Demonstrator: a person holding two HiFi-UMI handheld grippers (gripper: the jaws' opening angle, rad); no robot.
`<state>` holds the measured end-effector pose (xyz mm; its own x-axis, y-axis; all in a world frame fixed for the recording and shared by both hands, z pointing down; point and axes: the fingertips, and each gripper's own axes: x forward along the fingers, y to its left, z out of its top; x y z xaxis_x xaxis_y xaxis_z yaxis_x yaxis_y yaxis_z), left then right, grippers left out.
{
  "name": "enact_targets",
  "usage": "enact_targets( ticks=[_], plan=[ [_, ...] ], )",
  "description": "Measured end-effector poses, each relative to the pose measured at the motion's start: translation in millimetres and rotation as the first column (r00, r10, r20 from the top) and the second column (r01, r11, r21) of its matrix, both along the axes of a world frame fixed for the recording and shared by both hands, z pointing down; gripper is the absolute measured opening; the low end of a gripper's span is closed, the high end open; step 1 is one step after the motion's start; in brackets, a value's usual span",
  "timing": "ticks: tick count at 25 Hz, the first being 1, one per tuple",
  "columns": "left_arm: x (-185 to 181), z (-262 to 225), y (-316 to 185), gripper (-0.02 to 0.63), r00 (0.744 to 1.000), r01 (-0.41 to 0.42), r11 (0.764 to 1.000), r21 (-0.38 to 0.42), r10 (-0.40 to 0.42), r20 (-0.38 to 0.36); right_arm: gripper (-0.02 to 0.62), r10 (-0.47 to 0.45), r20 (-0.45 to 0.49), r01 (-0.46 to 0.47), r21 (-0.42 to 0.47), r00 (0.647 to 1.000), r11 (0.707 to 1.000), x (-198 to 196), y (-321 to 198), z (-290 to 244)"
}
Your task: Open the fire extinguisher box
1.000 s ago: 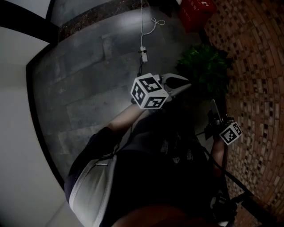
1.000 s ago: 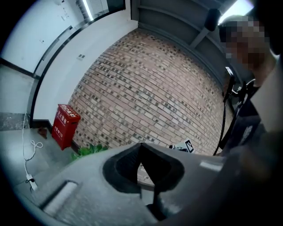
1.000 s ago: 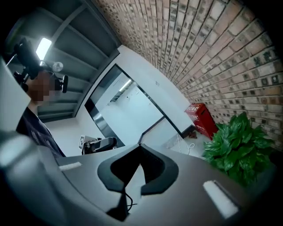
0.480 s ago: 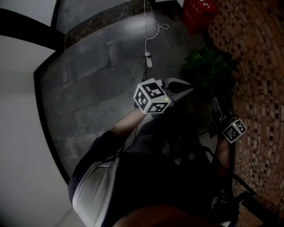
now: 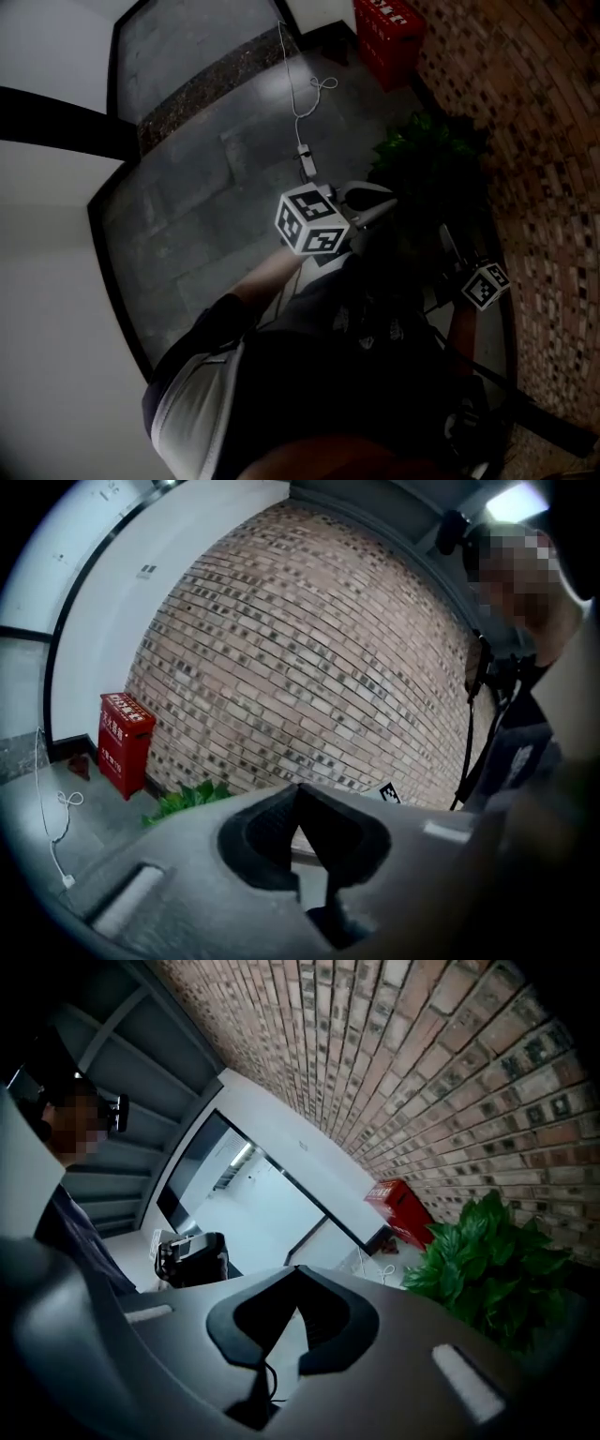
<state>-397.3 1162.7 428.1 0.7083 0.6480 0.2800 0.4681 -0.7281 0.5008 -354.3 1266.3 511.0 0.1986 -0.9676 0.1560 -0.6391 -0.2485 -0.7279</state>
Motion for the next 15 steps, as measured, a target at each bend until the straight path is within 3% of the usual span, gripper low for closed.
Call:
enact_targets(
  ticks=[7, 15],
  plan=[
    [55.2, -7.5, -7.5, -0.002, 0.999, 0.043, 0.997, 0.060, -0.044, 0.006, -0.002, -0.123, -0.047, 0.124, 0.018, 0.991, 0.992, 59.4, -32.8, -14.1],
    [79.7, -11.6, -32.4, -0.002, 0.983, 0.183, 0.980, 0.079, -0.184, 0.007, -0.002, -0.257, -0.063, 0.260, 0.031, 0.964, 0.965, 102.9, -58.3, -21.4]
  ],
)
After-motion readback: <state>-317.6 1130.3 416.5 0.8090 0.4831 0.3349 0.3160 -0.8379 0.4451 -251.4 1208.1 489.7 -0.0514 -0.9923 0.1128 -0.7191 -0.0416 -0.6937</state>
